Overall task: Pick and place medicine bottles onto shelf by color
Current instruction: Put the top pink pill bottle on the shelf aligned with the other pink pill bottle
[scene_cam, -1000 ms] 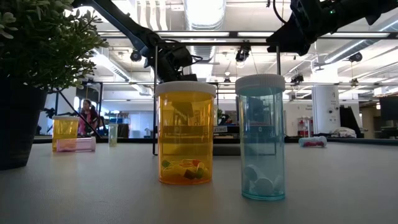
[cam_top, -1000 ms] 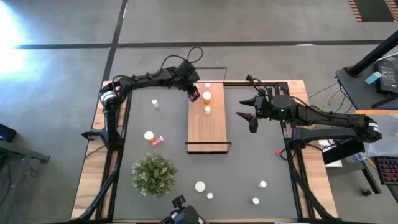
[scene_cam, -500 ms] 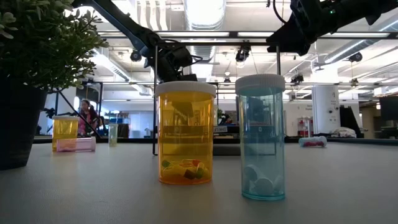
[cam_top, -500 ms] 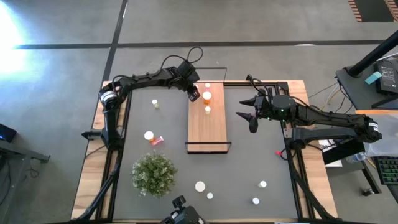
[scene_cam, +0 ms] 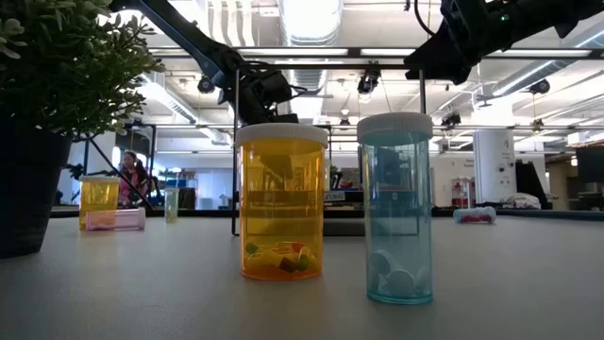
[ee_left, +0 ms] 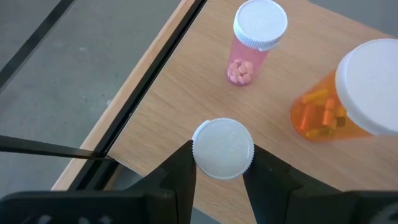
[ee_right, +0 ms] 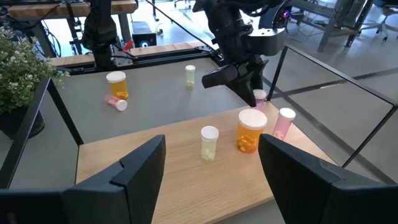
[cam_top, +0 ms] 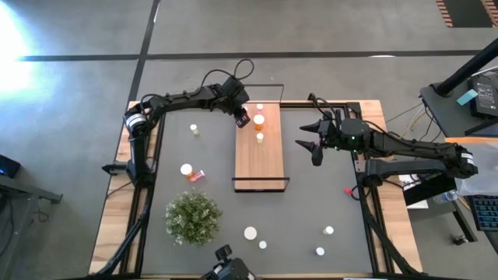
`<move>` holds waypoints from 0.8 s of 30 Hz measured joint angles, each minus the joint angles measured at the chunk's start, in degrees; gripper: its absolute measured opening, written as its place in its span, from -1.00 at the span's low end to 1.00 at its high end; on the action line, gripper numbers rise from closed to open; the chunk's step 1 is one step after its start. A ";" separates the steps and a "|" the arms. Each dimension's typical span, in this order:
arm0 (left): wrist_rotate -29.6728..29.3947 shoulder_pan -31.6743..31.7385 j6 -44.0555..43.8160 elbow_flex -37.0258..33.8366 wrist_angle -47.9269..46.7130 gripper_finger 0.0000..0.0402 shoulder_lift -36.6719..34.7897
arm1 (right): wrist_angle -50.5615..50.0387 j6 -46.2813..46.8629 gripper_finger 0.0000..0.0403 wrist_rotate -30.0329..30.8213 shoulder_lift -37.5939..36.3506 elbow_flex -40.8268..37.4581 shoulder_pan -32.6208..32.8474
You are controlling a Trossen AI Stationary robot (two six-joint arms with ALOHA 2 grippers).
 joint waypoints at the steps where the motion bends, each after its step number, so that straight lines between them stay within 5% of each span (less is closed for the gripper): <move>1: 0.00 0.00 -0.01 0.00 0.11 -0.49 0.00 | 0.00 0.00 0.24 0.00 0.00 0.00 0.00; 13: 0.00 0.00 -0.13 0.00 1.19 -0.47 0.00 | 0.00 0.00 0.24 0.00 0.00 0.00 0.00; 24: -0.02 0.00 -0.13 0.00 2.20 -0.17 0.00 | 0.00 0.00 0.24 0.00 0.00 0.00 0.00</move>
